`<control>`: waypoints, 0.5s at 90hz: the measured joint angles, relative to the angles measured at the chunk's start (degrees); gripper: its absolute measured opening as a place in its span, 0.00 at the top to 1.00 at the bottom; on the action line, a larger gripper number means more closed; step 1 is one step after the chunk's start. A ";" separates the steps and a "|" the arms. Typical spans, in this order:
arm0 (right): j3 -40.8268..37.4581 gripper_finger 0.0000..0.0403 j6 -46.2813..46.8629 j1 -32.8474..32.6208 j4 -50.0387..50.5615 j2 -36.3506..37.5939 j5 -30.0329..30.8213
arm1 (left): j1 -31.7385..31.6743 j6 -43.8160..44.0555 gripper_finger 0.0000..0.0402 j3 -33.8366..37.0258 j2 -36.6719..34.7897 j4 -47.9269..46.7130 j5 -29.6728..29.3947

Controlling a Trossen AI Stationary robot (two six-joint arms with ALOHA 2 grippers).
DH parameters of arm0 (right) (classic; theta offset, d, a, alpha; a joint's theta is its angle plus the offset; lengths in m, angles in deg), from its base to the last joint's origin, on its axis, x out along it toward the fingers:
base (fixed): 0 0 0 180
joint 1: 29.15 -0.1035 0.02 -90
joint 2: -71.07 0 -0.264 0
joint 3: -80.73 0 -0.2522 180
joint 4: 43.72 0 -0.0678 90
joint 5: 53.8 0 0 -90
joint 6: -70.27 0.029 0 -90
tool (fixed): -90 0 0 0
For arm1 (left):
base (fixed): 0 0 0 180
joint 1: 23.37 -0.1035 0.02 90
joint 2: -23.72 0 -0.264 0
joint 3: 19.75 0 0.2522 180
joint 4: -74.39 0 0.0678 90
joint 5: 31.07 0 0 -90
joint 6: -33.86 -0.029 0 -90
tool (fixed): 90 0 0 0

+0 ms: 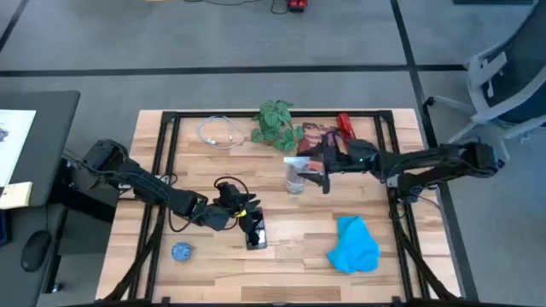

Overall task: Apply microfiber cloth
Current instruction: Return to Home Position

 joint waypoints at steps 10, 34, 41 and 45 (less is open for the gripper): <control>0.00 0.11 -0.79 0.13 17.04 9.57 0.14 | 1.22 -0.11 0.73 -0.02 0.02 0.00 -2.24; -1.31 0.20 1.86 -5.69 47.60 37.59 -2.00 | 0.16 -6.05 0.73 -0.02 -5.94 -0.08 0.79; -3.66 0.22 5.83 -7.69 47.93 46.57 -1.91 | -2.52 -11.47 0.73 -0.09 -10.98 -2.68 2.28; -4.86 0.23 8.94 -8.57 45.81 51.35 -1.89 | -4.92 -12.83 0.73 -0.09 -14.19 -5.71 3.56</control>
